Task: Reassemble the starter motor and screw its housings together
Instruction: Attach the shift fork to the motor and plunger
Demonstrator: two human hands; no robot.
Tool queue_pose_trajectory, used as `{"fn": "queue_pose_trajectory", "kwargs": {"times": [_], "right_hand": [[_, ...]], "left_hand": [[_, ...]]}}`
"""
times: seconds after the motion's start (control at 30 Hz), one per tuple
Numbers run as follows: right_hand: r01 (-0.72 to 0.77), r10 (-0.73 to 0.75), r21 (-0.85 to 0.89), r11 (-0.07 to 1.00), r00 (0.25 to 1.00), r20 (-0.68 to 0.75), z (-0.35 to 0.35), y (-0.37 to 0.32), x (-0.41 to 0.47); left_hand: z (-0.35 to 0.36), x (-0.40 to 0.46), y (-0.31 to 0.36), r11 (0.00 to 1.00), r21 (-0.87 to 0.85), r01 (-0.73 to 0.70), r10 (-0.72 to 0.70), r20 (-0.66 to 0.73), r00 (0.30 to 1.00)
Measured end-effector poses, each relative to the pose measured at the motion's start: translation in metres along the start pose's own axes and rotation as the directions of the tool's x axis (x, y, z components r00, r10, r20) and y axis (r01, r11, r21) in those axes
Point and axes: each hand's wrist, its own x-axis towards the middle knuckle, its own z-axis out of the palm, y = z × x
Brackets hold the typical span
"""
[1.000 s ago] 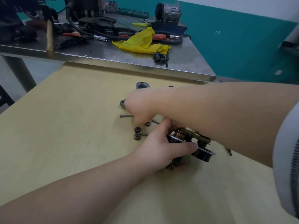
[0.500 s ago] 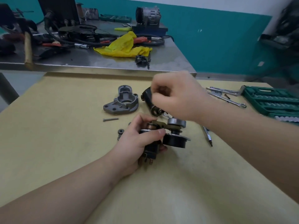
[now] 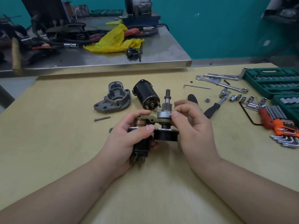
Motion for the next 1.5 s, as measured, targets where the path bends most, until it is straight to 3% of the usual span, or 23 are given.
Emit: {"fn": "queue_pose_trajectory", "kwargs": {"times": [0.17,0.37,0.73,1.1,1.27,1.5], "right_hand": [[-0.146,0.146,0.219,0.965,0.989,0.016,0.001,-0.010,-0.004],[-0.127,0.126,0.280,0.952,0.992,0.020,-0.001,-0.014,-0.006],[-0.090,0.086,0.262,0.961,0.996,0.026,-0.007,-0.010,-0.005],[-0.084,0.081,0.178,0.980,0.996,0.022,-0.005,-0.011,-0.005],[0.065,-0.065,0.028,0.998,0.998,-0.001,-0.014,-0.009,0.000],[0.053,-0.051,0.046,0.998,0.998,-0.029,-0.017,-0.007,0.004]], "left_hand": [[0.001,-0.002,0.002,0.999,0.027,-0.019,0.019,0.004,1.000],[0.004,-0.005,0.002,0.995,0.080,-0.064,0.063,0.018,0.998],[-0.003,-0.006,-0.004,0.953,0.276,-0.128,0.113,0.071,0.991],[0.000,-0.006,0.000,0.992,0.098,-0.073,0.072,0.014,0.997],[-0.002,-0.006,-0.002,0.989,0.122,-0.080,0.078,0.021,0.997],[-0.002,-0.007,-0.002,0.982,0.163,-0.090,0.086,0.034,0.996]]}}
